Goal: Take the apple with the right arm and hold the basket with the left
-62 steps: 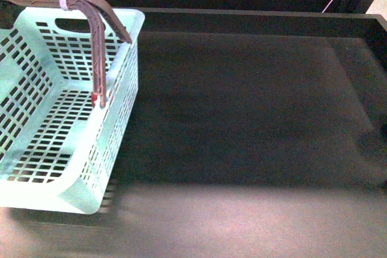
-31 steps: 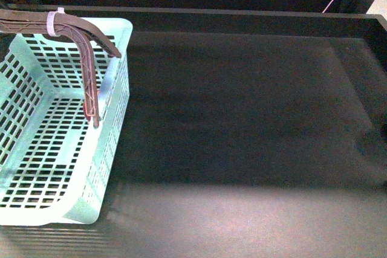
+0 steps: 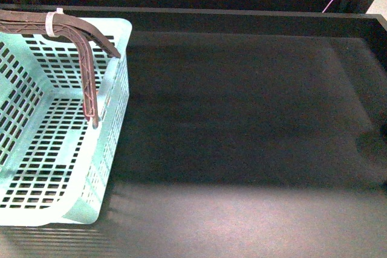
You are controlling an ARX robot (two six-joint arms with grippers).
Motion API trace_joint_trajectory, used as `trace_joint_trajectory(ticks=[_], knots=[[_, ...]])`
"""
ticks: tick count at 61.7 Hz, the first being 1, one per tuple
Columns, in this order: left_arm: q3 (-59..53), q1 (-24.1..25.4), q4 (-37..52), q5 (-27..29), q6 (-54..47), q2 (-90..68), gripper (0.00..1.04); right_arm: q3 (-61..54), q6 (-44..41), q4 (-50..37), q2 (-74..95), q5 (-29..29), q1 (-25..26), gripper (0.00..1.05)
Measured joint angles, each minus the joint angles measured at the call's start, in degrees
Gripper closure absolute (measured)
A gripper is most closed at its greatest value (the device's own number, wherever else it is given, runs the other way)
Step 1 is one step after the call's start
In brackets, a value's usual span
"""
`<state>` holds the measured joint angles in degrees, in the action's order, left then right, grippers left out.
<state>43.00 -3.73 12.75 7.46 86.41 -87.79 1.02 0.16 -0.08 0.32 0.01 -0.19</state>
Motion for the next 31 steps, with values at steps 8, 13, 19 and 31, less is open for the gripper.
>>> trace_joint_trajectory(ticks=[8,13,19,31], knots=[[-1.7,-0.5,-2.0,1.0,-0.1,4.5,0.07,0.0,0.0,0.0,0.0,0.0,0.0,0.09],[-4.9,-0.3,8.0,-1.4,-8.0,3.7,0.14,0.0,0.0,0.0,0.0,0.0,0.0,0.09],[-15.0,0.0,33.3,-4.3,-37.0,3.1,0.32,0.0,0.0,0.0,0.0,0.0,0.0,0.09],[-26.4,3.3,45.6,-7.3,-80.1,12.8,0.76,0.0,0.0,0.0,0.0,0.0,0.0,0.09]])
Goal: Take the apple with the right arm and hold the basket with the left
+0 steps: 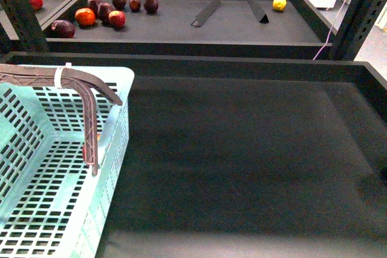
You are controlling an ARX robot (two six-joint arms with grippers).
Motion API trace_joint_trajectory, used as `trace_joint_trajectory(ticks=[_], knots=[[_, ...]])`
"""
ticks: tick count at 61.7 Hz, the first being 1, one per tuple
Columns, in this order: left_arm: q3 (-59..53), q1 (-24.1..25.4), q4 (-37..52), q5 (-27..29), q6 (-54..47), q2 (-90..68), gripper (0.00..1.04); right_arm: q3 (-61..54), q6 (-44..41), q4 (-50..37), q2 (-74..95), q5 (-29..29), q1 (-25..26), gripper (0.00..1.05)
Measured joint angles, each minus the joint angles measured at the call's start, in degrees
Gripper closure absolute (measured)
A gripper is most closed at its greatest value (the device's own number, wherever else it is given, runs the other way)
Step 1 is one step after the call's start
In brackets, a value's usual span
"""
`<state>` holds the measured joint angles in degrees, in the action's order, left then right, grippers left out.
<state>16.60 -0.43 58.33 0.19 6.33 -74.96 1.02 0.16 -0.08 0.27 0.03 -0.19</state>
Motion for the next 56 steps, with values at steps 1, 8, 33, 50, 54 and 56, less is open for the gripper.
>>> trace_joint_trajectory(ticks=[1,8,33,50,54,56], knots=[[-0.8,0.1,-0.2,0.0,-0.9,0.7,0.8,0.0,0.0,0.0,0.0,0.0,0.0,0.09],[-5.5,0.2,-1.9,-0.2,-4.5,6.8,1.01,0.0,0.0,0.0,0.0,0.0,0.0,0.09],[-13.8,0.2,-8.4,-0.2,-5.5,21.6,1.01,0.0,0.0,0.0,0.0,0.0,0.0,0.09],[-15.7,0.2,-20.3,-0.2,-5.7,35.5,1.01,0.0,0.0,0.0,0.0,0.0,0.0,0.09],[-15.7,0.2,-22.9,-0.2,-5.7,38.4,1.01,0.0,0.0,0.0,0.0,0.0,0.0,0.09],[-15.8,0.2,-24.3,-0.2,-5.7,40.0,1.01,0.0,0.0,0.0,0.0,0.0,0.0,0.09]])
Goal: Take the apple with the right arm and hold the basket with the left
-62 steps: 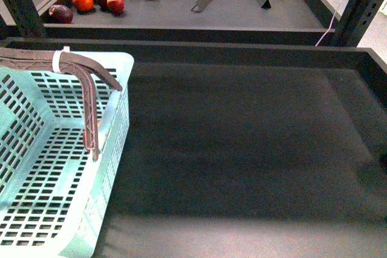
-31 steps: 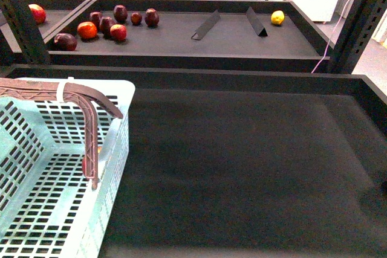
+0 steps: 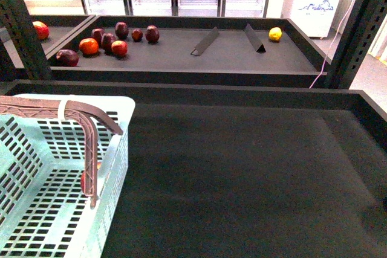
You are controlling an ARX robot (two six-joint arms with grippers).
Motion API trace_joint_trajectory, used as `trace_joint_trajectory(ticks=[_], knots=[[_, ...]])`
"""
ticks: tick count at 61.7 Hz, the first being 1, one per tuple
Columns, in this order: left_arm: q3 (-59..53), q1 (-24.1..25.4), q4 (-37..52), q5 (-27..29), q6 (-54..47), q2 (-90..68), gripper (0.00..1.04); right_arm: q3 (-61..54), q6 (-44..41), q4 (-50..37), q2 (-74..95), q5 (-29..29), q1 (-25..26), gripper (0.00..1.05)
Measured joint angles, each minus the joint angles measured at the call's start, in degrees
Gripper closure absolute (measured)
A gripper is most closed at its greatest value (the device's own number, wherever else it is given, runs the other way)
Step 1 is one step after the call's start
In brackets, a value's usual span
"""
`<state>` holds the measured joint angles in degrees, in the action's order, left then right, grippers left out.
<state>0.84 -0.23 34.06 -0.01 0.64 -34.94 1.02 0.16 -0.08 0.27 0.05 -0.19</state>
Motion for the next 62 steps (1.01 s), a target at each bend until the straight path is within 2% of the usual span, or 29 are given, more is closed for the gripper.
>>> trace_joint_trajectory(ticks=[27,55,62], knots=[[0.0,0.0,-15.5,0.0,0.0,16.4,1.01,0.0,0.0,0.0,0.0,0.0,0.0,0.09],[0.0,0.0,-24.0,0.0,0.0,24.9,1.01,0.0,0.0,0.0,0.0,0.0,0.0,0.09],[0.0,0.0,-33.4,0.0,0.0,33.2,1.01,0.0,0.0,0.0,0.0,0.0,0.0,0.09]])
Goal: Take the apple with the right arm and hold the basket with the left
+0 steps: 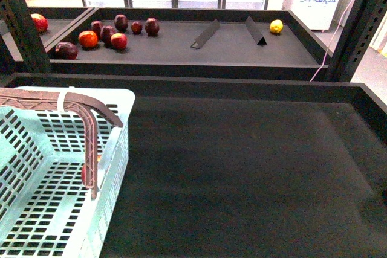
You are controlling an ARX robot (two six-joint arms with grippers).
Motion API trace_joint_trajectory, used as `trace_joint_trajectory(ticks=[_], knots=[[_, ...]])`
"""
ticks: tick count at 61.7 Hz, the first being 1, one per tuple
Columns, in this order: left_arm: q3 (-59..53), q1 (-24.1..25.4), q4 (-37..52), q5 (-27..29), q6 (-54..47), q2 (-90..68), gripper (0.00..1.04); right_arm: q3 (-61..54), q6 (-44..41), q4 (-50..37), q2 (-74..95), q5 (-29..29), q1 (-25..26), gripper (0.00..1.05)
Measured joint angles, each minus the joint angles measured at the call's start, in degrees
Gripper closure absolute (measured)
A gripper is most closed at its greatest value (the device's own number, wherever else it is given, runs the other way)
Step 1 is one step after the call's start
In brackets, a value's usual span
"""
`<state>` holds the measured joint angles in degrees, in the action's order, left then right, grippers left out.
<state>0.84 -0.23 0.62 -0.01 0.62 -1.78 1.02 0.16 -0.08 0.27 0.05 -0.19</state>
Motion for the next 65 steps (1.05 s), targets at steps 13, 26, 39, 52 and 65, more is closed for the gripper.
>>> trace_joint_trajectory(ticks=[13,26,39,52,65], knots=[[0.0,0.0,-0.5,0.0,0.0,1.4,1.01,0.0,0.0,0.0,0.0,0.0,0.0,0.09],[0.0,0.0,-0.5,0.0,0.0,1.4,1.01,0.0,0.0,0.0,0.0,0.0,0.0,0.09],[0.0,0.0,-0.5,0.0,0.0,1.4,0.84,0.0,0.0,0.0,0.0,0.0,0.0,0.09],[0.0,0.0,-0.5,0.0,0.0,1.4,0.45,0.0,0.0,0.0,0.0,0.0,0.0,0.09],[0.0,0.0,-0.5,0.0,0.0,1.4,0.06,0.0,0.0,0.0,0.0,0.0,0.0,0.09]])
